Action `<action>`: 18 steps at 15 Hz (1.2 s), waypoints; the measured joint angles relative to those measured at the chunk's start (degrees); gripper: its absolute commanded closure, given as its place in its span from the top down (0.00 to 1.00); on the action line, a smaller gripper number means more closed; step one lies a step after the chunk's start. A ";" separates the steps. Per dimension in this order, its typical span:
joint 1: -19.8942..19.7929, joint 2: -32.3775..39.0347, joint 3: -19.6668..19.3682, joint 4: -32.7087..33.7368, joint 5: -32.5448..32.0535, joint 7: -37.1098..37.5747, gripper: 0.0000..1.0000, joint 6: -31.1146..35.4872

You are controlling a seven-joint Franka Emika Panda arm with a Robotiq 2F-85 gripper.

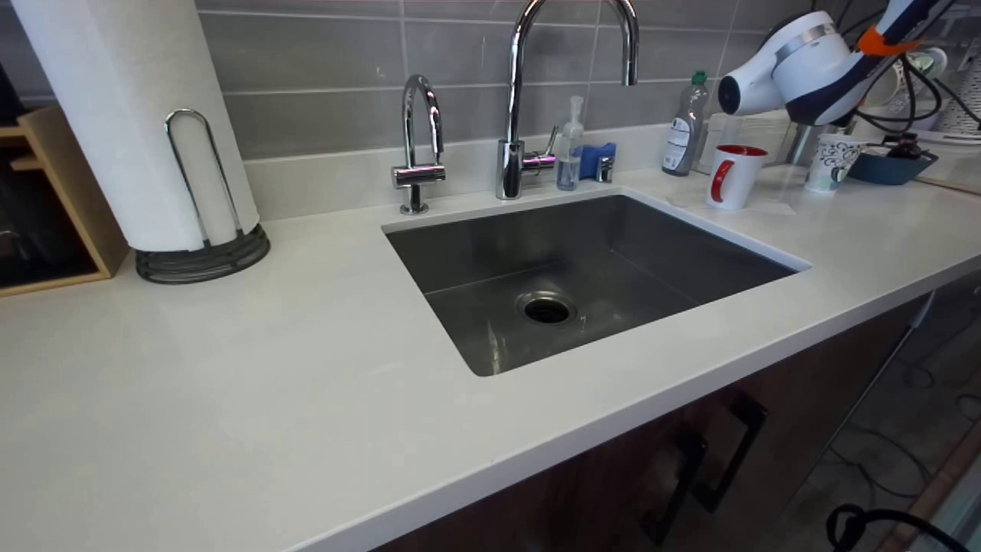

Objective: Pick the white paper cup on the left and pour its contents into the white paper cup on the right

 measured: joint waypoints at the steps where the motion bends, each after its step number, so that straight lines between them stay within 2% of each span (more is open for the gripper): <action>1: 0.00 0.09 0.07 0.00 -0.06 0.05 0.01 -0.41; 13: 0.12 0.82 0.63 0.03 -0.70 3.03 0.01 -4.86; 18: -1.19 -0.87 0.79 0.04 -0.51 1.47 0.01 1.18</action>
